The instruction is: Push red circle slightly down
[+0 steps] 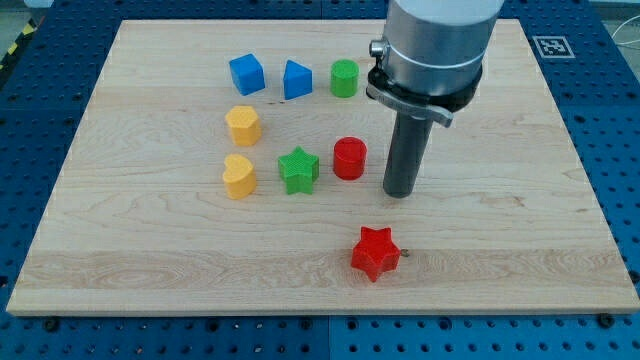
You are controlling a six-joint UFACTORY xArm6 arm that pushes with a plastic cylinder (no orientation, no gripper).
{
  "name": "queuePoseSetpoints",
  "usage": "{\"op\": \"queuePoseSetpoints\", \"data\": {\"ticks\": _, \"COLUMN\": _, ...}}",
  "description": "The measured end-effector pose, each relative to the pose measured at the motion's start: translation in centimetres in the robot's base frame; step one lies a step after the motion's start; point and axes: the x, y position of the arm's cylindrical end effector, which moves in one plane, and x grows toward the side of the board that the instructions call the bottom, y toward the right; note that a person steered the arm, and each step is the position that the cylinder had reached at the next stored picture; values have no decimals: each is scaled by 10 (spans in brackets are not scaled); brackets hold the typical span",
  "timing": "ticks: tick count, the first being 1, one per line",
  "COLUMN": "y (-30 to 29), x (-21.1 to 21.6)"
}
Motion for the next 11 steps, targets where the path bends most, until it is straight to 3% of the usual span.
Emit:
{"op": "queuePoseSetpoints", "data": {"ticks": 3, "y": -11, "x": -67}}
{"op": "queuePoseSetpoints", "data": {"ticks": 11, "y": -35, "x": -60}}
